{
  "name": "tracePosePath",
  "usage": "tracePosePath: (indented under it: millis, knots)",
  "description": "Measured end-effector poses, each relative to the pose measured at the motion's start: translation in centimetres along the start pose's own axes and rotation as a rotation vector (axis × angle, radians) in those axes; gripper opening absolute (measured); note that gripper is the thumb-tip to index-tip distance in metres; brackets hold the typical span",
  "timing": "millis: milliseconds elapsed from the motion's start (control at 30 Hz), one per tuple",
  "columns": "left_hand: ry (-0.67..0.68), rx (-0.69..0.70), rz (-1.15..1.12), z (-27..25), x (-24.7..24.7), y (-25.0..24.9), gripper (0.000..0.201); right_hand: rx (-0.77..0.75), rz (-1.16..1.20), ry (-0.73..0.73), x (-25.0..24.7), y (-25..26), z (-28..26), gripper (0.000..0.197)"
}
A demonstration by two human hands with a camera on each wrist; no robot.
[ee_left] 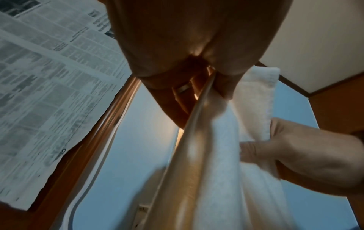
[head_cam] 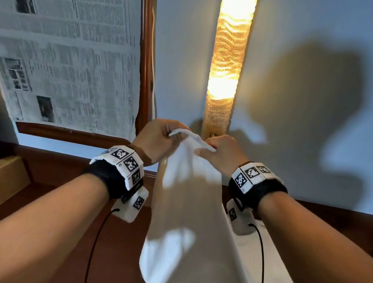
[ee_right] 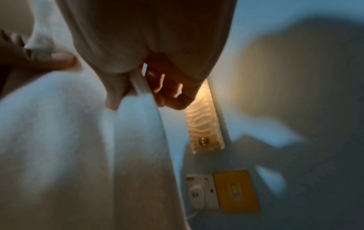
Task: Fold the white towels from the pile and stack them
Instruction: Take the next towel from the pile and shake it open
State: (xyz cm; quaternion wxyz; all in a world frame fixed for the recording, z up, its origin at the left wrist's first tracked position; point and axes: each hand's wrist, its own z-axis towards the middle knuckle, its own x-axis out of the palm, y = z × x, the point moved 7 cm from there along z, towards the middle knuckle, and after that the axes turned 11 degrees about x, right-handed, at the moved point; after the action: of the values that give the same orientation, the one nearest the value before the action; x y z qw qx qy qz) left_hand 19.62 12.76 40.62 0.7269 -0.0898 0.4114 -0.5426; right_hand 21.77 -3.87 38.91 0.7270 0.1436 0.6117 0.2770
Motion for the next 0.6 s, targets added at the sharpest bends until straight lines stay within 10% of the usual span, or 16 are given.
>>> tracePosePath:
  millis: [400, 600]
  knots:
    - [0.131, -0.14, 0.207, -2.1, -5.2, 4.1, 0.025, 0.457, -0.137, 0.204, 7.9, -14.4, -3.1, 0.026]
    - [0.155, -0.084, -0.052, -3.9, -4.8, 4.3, 0.025, 0.021, 0.142, -0.211, 3.1, 0.0, -1.1, 0.031]
